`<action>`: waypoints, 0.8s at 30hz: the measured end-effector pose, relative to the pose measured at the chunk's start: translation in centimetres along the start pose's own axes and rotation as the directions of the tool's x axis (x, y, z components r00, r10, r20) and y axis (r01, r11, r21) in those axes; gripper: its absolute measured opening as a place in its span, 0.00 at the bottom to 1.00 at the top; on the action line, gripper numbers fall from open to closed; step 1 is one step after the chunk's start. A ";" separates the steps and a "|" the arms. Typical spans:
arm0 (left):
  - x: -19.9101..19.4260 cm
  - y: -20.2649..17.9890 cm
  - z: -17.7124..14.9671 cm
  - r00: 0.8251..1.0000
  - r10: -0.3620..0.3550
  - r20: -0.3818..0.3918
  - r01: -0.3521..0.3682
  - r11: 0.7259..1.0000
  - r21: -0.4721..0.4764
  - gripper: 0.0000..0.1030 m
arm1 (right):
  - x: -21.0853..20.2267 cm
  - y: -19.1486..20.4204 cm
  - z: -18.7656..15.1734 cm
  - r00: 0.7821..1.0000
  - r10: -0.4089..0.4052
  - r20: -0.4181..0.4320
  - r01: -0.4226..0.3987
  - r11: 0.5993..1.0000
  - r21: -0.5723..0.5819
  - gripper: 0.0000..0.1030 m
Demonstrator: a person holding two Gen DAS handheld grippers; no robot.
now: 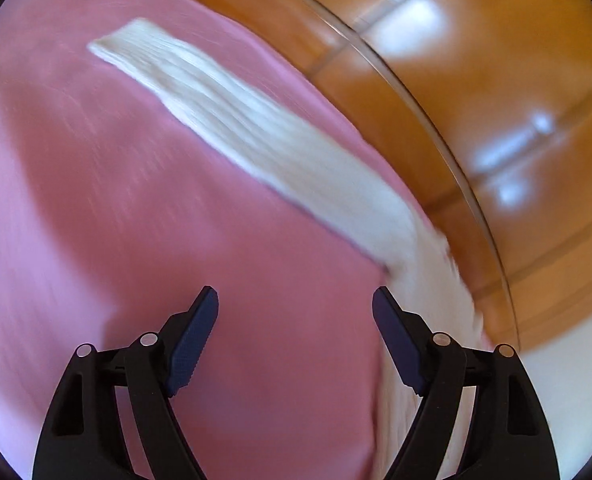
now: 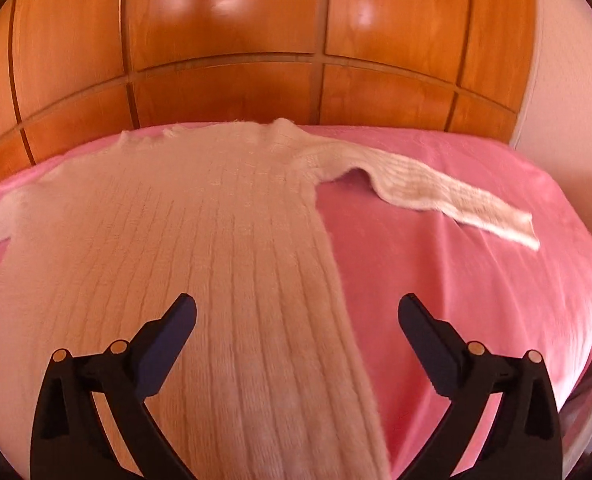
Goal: Fold small clothes
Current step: 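Grasp the side edge of the sweater body with the left gripper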
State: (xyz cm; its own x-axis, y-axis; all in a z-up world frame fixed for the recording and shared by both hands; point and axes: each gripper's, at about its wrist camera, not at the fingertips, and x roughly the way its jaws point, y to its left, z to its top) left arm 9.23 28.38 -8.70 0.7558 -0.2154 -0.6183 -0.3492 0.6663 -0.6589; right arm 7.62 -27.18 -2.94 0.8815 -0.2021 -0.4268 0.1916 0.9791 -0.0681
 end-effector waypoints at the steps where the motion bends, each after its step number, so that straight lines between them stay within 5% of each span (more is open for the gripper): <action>1: 0.2 0.9 1.2 1.000 0.018 0.018 -0.017 0.999 -0.048 0.76 | 0.9 0.4 0.1 1.000 -0.013 -0.005 0.013 1.000 -0.011 0.98; 5: -0.1 3.4 5.2 0.990 0.073 0.118 -0.057 0.990 -0.132 0.76 | 3.7 0.7 -0.6 0.997 -0.028 -0.068 0.027 1.000 -0.014 0.98; 10: 0.7 5.7 8.9 0.977 0.132 0.170 -0.100 0.978 -0.186 0.76 | 4.8 -1.2 -1.0 0.993 0.065 -0.103 -0.054 0.993 0.103 0.98; 16: 1.8 7.9 11.7 0.966 0.109 0.234 -0.037 0.955 -0.294 0.75 | 5.4 -1.7 -0.9 0.991 0.088 -0.104 -0.074 0.989 0.127 0.98; 18: 2.6 8.0 12.2 0.965 0.109 0.240 -0.029 0.948 -0.316 0.60 | 5.4 -1.6 -1.0 0.992 0.080 -0.102 -0.067 0.990 0.123 0.98; 20: 3.1 8.8 12.5 0.967 0.126 0.224 -0.038 0.933 -0.358 0.19 | 4.8 -1.4 -1.1 0.992 0.078 -0.099 -0.065 0.990 0.122 0.98; 22: 3.6 10.0 13.0 0.976 0.064 0.206 0.026 0.913 -0.407 0.07 | 4.7 -1.4 -1.1 0.992 0.078 -0.100 -0.065 0.990 0.122 0.98; 24: 2.5 10.5 13.0 0.972 0.025 0.232 0.073 0.912 -0.405 0.06 | 4.7 -1.4 -1.2 0.992 0.079 -0.099 -0.067 0.990 0.122 0.98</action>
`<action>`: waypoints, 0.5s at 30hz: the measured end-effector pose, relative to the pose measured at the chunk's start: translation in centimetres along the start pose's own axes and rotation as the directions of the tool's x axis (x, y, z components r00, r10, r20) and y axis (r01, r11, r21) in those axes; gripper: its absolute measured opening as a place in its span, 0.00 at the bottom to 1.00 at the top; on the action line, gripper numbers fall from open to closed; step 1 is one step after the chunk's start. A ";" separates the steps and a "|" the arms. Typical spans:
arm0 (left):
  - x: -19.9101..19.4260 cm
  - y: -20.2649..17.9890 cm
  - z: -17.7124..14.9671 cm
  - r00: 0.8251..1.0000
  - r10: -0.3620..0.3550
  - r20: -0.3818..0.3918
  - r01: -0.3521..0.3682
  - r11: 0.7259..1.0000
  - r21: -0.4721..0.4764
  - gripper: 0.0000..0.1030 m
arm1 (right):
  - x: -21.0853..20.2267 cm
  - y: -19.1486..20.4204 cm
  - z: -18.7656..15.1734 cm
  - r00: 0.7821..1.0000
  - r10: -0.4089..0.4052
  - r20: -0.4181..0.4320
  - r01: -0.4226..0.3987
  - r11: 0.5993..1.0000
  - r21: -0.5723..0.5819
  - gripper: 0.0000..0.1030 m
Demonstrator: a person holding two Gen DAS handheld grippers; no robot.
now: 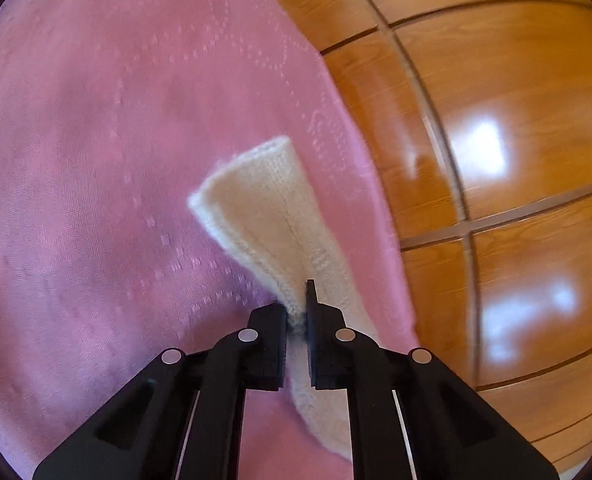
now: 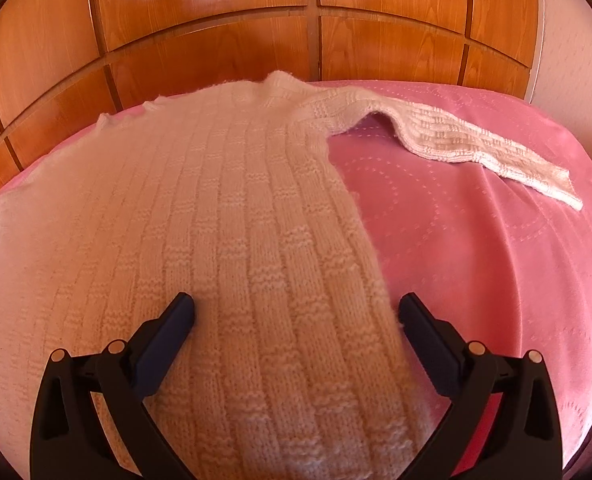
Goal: Fold small clothes
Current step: 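Grasp the side edge of the sweater body with the left gripper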
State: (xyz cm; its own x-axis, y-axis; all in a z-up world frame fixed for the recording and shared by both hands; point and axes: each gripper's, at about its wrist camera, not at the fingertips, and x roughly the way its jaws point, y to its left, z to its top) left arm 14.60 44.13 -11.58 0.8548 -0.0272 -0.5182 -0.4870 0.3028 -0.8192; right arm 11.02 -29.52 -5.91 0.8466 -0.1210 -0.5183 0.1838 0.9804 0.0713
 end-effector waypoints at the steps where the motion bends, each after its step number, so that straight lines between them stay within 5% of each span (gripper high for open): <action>1: -0.7 -0.1 0.0 1.000 -0.022 0.001 0.022 1.000 0.009 0.06 | 0.0 0.0 0.0 1.000 0.000 0.000 0.000 1.000 0.000 0.98; 7: -8.0 0.9 -0.8 0.983 -0.180 0.031 0.181 0.983 -0.018 0.05 | 0.0 0.0 0.0 1.000 0.000 0.001 0.000 1.000 0.001 0.98; 13: -8.1 3.8 -4.0 0.993 -0.086 -0.076 0.084 0.996 -0.036 0.05 | -0.1 0.0 0.0 1.000 0.002 0.001 -0.002 1.000 0.002 0.98; 15: -7.7 4.4 -4.4 0.994 -0.090 -0.060 0.086 0.994 -0.069 0.16 | -0.1 0.1 0.0 1.000 0.004 0.002 -0.004 1.000 0.003 0.98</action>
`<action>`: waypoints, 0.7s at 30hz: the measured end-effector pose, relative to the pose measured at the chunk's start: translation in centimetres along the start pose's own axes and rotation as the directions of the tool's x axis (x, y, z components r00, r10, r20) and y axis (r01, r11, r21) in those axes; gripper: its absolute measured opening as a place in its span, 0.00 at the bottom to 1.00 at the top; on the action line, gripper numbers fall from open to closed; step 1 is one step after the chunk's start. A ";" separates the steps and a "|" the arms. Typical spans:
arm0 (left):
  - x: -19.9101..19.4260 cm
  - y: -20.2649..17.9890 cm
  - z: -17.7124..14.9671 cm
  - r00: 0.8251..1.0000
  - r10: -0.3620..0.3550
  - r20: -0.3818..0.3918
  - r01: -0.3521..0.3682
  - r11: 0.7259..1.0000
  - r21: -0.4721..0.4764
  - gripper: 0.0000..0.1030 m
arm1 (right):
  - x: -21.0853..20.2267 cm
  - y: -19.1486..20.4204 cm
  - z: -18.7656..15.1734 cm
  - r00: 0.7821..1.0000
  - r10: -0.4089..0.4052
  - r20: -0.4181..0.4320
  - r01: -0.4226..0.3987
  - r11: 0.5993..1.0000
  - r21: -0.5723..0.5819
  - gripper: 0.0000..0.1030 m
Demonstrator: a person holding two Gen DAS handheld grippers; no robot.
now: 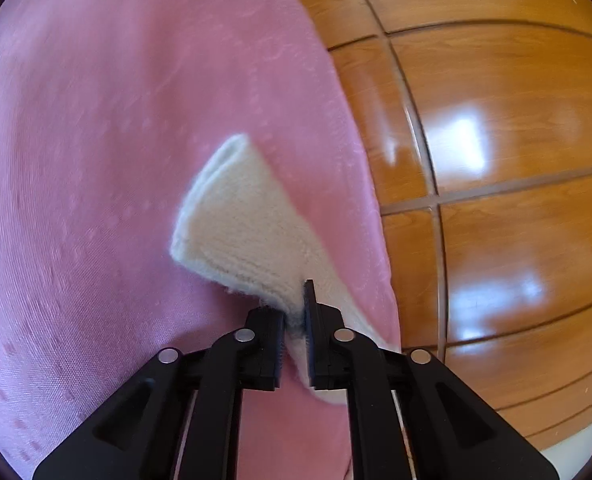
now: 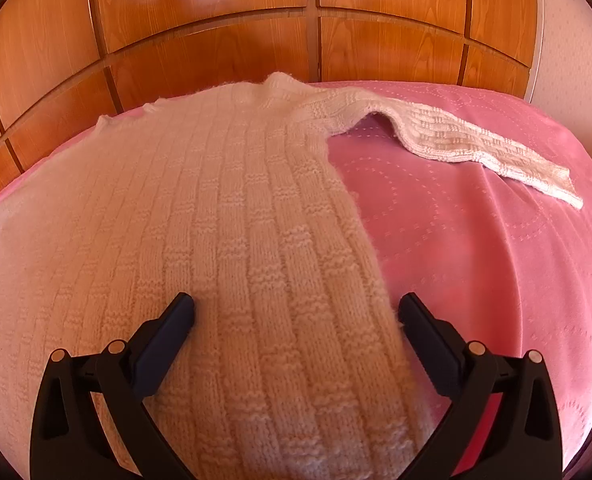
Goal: Fold small clothes
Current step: 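Grasp the side edge of the sweater body with the left gripper, then fold the side edge over onto the body and open the left gripper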
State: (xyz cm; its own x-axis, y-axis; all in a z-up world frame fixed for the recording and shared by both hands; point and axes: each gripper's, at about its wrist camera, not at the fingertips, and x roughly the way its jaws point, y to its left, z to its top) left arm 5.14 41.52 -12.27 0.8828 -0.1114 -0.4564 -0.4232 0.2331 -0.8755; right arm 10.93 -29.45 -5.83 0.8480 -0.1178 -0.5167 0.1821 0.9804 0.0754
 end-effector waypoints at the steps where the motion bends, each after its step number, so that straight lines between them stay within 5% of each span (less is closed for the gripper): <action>1: 0.2 0.0 0.0 1.000 -0.024 0.016 0.024 1.000 -0.006 0.28 | 0.0 0.0 0.0 1.000 0.000 0.000 0.000 1.000 0.000 0.98; 4: 0.4 -0.7 0.1 0.995 -0.060 0.077 0.061 0.998 -0.004 0.49 | -0.1 0.0 0.0 1.000 0.003 0.004 -0.003 1.000 0.006 0.98; 5: 0.7 -1.4 0.3 0.995 -0.031 0.096 0.031 0.999 0.008 0.49 | -0.2 -0.1 0.0 1.000 0.004 0.005 -0.004 1.000 0.007 0.98; 6: 1.1 -1.8 0.4 0.996 -0.008 0.094 0.006 1.000 0.019 0.48 | -0.2 -0.1 0.0 1.000 0.005 0.006 -0.005 1.000 0.009 0.98; 8: 2.3 -2.9 1.1 0.999 0.018 0.050 -0.020 0.999 0.041 0.05 | -0.2 -0.2 0.0 1.000 0.004 0.006 -0.005 1.000 0.009 0.98; 14: 2.1 -10.9 4.6 0.993 0.015 0.118 -0.042 0.972 0.230 0.05 | -0.2 -0.3 -0.1 1.000 0.010 0.008 -0.010 1.000 0.014 0.98; 18: 0.2 -16.4 5.7 0.981 -0.148 0.125 0.108 0.953 0.284 0.05 | -0.2 -0.3 -0.2 1.000 0.011 0.010 -0.012 1.000 0.015 0.98; 21: 0.2 -19.7 4.0 0.981 -0.177 0.084 0.134 0.918 0.374 0.05 | -0.2 -0.3 -0.1 1.000 0.014 0.013 -0.015 1.000 0.018 0.98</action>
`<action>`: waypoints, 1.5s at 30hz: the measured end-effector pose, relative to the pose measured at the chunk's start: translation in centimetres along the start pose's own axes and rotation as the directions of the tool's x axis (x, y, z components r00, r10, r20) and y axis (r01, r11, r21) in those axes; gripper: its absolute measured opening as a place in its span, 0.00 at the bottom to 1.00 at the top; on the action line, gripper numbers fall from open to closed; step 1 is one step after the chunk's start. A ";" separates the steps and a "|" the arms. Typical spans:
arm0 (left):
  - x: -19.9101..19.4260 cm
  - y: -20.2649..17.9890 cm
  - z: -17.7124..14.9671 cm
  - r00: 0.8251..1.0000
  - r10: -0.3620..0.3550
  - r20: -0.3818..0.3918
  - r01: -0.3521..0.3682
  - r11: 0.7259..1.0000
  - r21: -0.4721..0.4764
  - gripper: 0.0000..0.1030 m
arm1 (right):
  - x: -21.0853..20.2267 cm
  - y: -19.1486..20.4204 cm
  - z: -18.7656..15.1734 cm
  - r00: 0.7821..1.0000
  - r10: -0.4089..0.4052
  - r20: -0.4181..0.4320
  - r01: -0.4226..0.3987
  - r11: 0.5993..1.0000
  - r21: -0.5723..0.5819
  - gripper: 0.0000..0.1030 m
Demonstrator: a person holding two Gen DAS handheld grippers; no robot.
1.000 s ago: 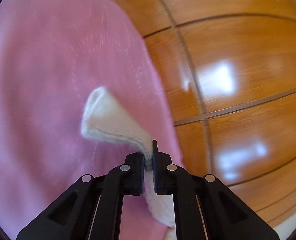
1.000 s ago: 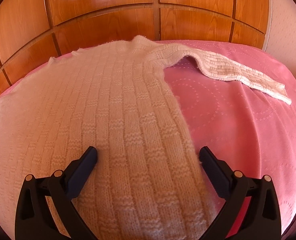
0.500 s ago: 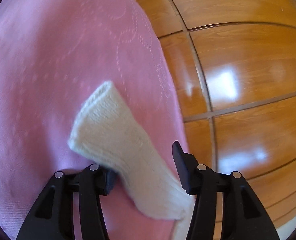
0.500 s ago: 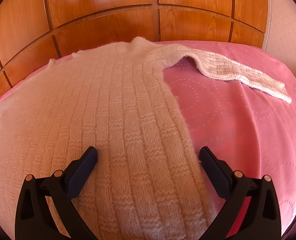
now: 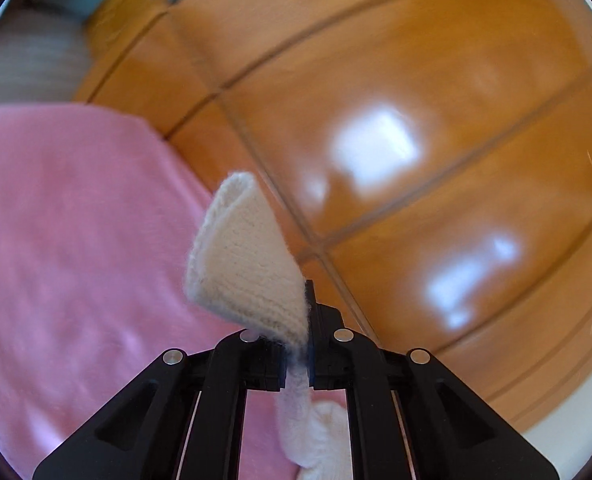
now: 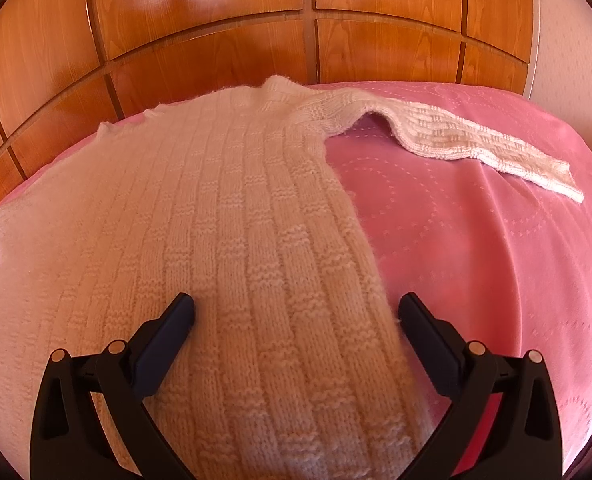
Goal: Fold small clothes
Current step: 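Fold the side edge over onto the body and open the left gripper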
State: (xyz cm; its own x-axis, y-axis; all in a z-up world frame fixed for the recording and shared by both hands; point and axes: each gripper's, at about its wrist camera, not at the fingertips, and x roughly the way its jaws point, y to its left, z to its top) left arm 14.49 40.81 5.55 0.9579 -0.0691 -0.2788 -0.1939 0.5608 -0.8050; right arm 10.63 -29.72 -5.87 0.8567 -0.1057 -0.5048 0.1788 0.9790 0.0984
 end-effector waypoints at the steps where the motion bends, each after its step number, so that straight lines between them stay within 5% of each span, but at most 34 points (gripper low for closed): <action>1: 0.6 -1.5 -0.4 1.000 -0.008 -0.020 0.009 1.000 0.027 0.05 | 0.0 0.1 0.0 1.000 -0.001 0.000 0.001 1.000 0.000 0.98; 8: 6.5 -12.0 -4.9 0.993 -0.010 -0.114 0.030 0.983 0.179 0.05 | 0.1 0.0 0.0 1.000 0.005 0.001 -0.005 1.000 0.003 0.98; 12: 10.3 -18.7 -10.8 0.983 -0.009 -0.186 0.064 0.955 0.289 0.05 | 0.1 0.0 0.0 1.000 0.008 0.003 -0.008 1.000 0.005 0.98; 17: 14.7 -26.3 -20.1 0.965 0.000 -0.261 0.130 0.868 0.479 0.05 | 0.0 -0.2 0.0 1.000 0.019 0.009 -0.019 1.000 0.014 0.98; 22: 18.5 -29.4 -29.6 0.937 0.028 -0.349 0.194 0.788 0.585 0.05 | 0.0 -0.5 -0.1 0.999 0.036 0.013 -0.036 0.999 0.027 0.98; 30: 21.6 -28.1 -42.3 0.862 0.120 -0.492 0.247 0.748 0.616 0.06 | -0.1 -0.6 -0.2 0.999 0.042 0.017 -0.042 0.999 0.034 0.98; 33: 21.2 -27.3 -44.5 0.836 0.119 -0.536 0.287 0.737 0.611 0.48 | -0.1 -0.5 -0.2 0.999 0.043 0.018 -0.043 0.998 0.035 0.98; 34: 20.4 -26.9 -44.8 0.836 0.108 -0.538 0.297 0.735 0.609 0.68 | -0.1 -0.6 -0.2 0.999 0.043 0.018 -0.044 0.998 0.035 0.98; 35: 19.6 -26.6 -44.7 0.839 0.097 -0.536 0.303 0.735 0.606 0.75 | -0.1 -0.6 -0.2 0.999 0.043 0.018 -0.044 0.998 0.035 0.98; 39: 15.9 -23.2 -42.4 0.872 0.064 -0.486 0.282 0.745 0.605 0.75 | -0.1 -0.6 -0.2 0.999 0.043 0.019 -0.044 0.998 0.034 0.98; 42: 13.8 -19.6 -40.4 0.908 0.105 -0.404 0.187 0.763 0.619 0.75 | -0.1 -0.5 -0.3 0.999 0.042 0.018 -0.043 0.999 0.034 0.98; 45: 12.3 -15.6 -38.3 0.926 0.179 -0.332 0.075 0.775 0.627 0.75 | -0.1 -0.4 -0.2 0.999 0.037 0.018 -0.038 0.999 0.031 0.98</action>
State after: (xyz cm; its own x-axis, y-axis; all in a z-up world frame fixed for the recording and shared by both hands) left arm 21.21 -0.42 -5.42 0.7822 -0.2374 -0.5760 0.0547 0.9471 -0.3162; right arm 10.37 -30.06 -6.09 0.8713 -0.0721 -0.4854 0.1610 0.9764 0.1439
